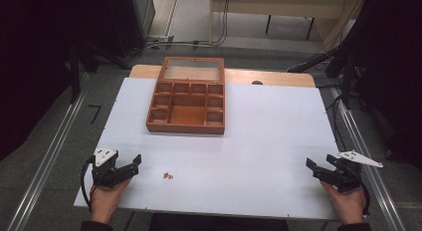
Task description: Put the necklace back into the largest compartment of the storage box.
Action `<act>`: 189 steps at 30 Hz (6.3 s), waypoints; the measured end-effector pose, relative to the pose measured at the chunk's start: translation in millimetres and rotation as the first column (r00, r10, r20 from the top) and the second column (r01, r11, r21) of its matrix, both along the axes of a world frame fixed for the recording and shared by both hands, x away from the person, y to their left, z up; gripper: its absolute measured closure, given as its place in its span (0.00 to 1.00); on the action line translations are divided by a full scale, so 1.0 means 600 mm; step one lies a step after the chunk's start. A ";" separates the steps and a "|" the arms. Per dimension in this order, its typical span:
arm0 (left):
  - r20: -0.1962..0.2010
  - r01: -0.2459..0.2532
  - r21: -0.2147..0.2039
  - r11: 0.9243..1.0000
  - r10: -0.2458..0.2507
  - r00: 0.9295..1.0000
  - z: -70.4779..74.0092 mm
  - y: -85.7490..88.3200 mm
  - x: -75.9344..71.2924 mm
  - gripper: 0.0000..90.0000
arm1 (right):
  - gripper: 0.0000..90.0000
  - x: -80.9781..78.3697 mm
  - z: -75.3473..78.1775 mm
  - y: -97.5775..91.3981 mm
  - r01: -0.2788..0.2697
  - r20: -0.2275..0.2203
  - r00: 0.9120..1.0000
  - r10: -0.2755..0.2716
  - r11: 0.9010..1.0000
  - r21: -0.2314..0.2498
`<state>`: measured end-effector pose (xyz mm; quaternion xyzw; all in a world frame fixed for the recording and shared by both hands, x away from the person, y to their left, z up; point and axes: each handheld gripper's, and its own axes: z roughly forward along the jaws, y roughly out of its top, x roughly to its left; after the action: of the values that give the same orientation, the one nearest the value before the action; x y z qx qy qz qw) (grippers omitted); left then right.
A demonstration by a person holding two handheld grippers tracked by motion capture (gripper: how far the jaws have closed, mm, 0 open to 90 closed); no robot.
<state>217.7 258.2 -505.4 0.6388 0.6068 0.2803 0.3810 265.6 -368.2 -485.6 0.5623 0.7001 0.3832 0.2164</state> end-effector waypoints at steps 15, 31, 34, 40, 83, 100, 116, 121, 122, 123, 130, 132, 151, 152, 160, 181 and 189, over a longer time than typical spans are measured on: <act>-0.014 0.050 -0.016 0.999 -0.050 0.999 -0.004 -0.014 0.001 0.21 | 0.17 0.000 -0.001 0.003 -0.001 -0.009 1.000 0.001 1.000 -0.004; -0.017 0.121 -0.010 0.993 -0.121 0.992 -0.002 -0.037 -0.004 0.27 | 0.17 0.001 -0.001 0.004 -0.006 -0.009 1.000 0.006 1.000 -0.006; -0.017 0.124 -0.008 0.992 -0.124 0.992 -0.002 -0.041 -0.005 0.27 | 0.17 0.001 -0.001 0.004 -0.008 -0.010 1.000 0.008 1.000 -0.008; -0.027 0.137 0.001 0.991 -0.137 0.990 -0.003 -0.049 -0.006 0.27 | 0.17 0.001 -0.002 0.005 -0.007 -0.011 1.000 0.007 1.000 -0.010; -0.032 0.190 -0.002 0.982 -0.190 0.981 -0.008 -0.100 -0.024 0.45 | 0.18 0.002 -0.005 0.006 -0.005 -0.018 1.000 0.005 1.000 -0.023; -0.044 0.249 0.009 0.968 -0.248 0.968 -0.012 -0.119 -0.026 0.65 | 0.18 0.002 -0.005 0.007 -0.007 -0.020 1.000 0.007 1.000 -0.024; -0.081 0.279 -0.022 0.960 -0.280 0.957 -0.015 -0.133 -0.023 0.74 | 0.18 0.002 -0.005 0.007 -0.008 -0.022 1.000 0.008 1.000 -0.029; -0.096 0.285 -0.014 0.958 -0.286 0.954 -0.017 -0.134 -0.021 0.75 | 0.18 0.002 -0.005 0.007 -0.008 -0.022 1.000 0.007 1.000 -0.029; -0.099 0.285 -0.011 0.958 -0.285 0.953 -0.017 -0.135 -0.021 0.77 | 0.18 0.002 -0.005 0.007 -0.008 -0.023 1.000 0.007 1.000 -0.027; -0.102 0.288 -0.012 0.958 -0.287 0.952 -0.017 -0.136 -0.021 0.77 | 0.18 0.002 -0.005 0.007 -0.008 -0.023 1.000 0.007 1.000 -0.027; -0.114 0.290 0.003 0.957 -0.287 0.951 -0.019 -0.137 -0.020 0.88 | 0.18 0.002 -0.005 0.007 -0.008 -0.022 1.000 0.007 1.000 -0.029; -0.115 0.290 0.007 0.957 -0.287 0.951 -0.019 -0.137 -0.020 0.92 | 0.18 0.001 -0.005 0.007 -0.008 -0.022 1.000 0.007 1.000 -0.029; -0.087 0.276 -0.065 0.959 -0.281 0.956 -0.009 -0.117 -0.019 0.97 | 0.18 0.002 -0.005 0.006 -0.008 -0.021 1.000 0.007 1.000 -0.028; -0.084 0.277 -0.066 0.959 -0.282 0.956 -0.007 -0.116 -0.019 0.97 | 0.18 0.002 -0.005 0.006 -0.008 -0.021 1.000 0.007 1.000 -0.028; -0.040 0.254 -0.088 0.963 -0.259 0.965 0.007 -0.104 -0.023 0.97 | 0.17 0.003 -0.006 0.005 -0.007 -0.029 1.000 0.006 1.000 -0.027; 0.014 0.240 -0.095 0.966 -0.240 0.971 0.028 -0.100 -0.020 0.97 | 0.17 0.005 -0.008 0.004 -0.010 -0.039 0.999 0.009 1.000 -0.029; 0.032 0.238 -0.104 0.966 -0.236 0.971 0.037 -0.103 -0.012 0.97 | 0.17 0.006 -0.008 0.005 -0.009 -0.039 0.999 0.008 0.999 -0.031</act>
<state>210.7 196.2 -483.4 0.6827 0.5364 0.2059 0.4515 269.1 -365.3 -490.3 0.5633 0.7123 0.3623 0.2099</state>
